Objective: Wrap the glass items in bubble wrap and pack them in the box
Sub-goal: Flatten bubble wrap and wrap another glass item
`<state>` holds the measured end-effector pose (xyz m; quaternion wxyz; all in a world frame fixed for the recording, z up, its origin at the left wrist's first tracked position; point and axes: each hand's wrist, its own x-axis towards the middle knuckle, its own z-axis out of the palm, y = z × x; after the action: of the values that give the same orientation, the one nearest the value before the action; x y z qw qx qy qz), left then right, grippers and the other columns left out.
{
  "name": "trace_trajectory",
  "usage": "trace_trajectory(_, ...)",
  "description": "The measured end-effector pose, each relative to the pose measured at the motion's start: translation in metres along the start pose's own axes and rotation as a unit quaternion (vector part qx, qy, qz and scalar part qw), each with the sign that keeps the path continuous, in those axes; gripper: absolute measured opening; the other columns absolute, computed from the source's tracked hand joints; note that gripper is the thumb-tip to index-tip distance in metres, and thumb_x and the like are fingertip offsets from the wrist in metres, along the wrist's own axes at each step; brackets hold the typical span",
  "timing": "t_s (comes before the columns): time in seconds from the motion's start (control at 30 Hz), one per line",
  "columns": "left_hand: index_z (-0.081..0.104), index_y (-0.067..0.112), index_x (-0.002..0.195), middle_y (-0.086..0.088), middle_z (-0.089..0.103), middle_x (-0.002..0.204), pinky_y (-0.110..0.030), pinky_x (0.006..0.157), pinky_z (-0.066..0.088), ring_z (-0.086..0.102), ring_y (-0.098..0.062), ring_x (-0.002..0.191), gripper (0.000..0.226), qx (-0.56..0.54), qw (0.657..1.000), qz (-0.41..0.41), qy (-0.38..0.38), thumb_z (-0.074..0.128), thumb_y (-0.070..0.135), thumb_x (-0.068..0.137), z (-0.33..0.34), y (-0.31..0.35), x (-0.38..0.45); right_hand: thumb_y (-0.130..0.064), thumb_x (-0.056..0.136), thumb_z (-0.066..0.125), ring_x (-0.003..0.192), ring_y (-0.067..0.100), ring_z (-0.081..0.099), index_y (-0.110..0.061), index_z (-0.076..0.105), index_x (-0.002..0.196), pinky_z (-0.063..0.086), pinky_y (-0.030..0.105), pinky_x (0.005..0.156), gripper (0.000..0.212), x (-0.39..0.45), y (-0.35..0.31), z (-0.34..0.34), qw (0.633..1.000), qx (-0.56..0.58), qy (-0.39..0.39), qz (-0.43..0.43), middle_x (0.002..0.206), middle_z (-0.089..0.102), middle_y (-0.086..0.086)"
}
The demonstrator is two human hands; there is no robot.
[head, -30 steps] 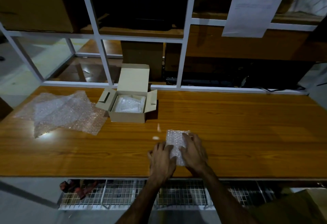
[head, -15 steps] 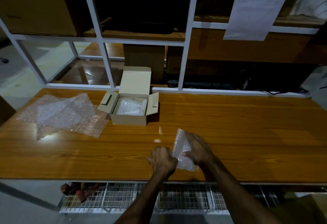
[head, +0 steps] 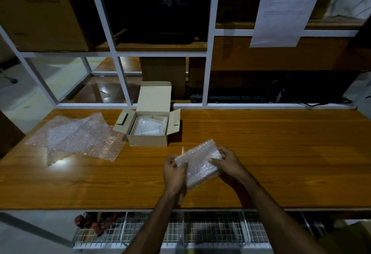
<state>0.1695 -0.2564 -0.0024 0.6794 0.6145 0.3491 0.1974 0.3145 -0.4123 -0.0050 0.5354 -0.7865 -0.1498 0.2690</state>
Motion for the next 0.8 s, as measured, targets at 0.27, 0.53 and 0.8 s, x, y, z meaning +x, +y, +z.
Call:
trace_trajectory(0.27, 0.025, 0.032, 0.151, -0.004, 0.059, 0.126, -0.038, 0.068, 0.065, 0.075, -0.025, 0.094, 0.081, -0.084, 0.995, 0.032, -0.043, 0.064, -0.010, 0.095, -0.028, 0.012, -0.001, -0.008, 0.097, 0.070, 0.097, 0.024, 0.073, -0.023, 0.042, 0.134, 0.063, 0.035, 0.064, 0.049, -0.017, -0.034, 0.038, 0.989, 0.138, 0.036, -0.047, 0.118, 0.061, -0.007)
trace_trajectory(0.53, 0.076, 0.013, 0.096, -0.002, 0.073, 0.115, -0.044, 0.084, 0.061, 0.067, -0.032, 0.115, 0.034, 0.013, 0.994, 0.098, -0.051, 0.058, -0.015, 0.089, -0.067, 0.024, 0.005, -0.005, 0.096, 0.069, 0.112, 0.027, 0.068, -0.021, 0.077, 0.107, 0.060, 0.035, 0.078, 0.021, -0.011, -0.048, 0.060, 0.993, 0.083, -0.075, -0.021, 0.132, 0.066, 0.000)
trace_trajectory(0.8, 0.074, 0.011, 0.112, -0.002, 0.066, 0.129, -0.048, 0.076, 0.066, 0.072, -0.031, 0.108, 0.050, 0.010, 0.994, 0.032, -0.101, 0.083, -0.018, 0.071, -0.097, 0.045, 0.022, -0.007, 0.091, 0.075, 0.106, 0.006, 0.059, -0.031, 0.064, 0.136, 0.059, 0.026, 0.080, 0.052, -0.016, -0.083, 0.081, 0.993, -0.002, -0.095, -0.069, 0.121, 0.050, -0.027)
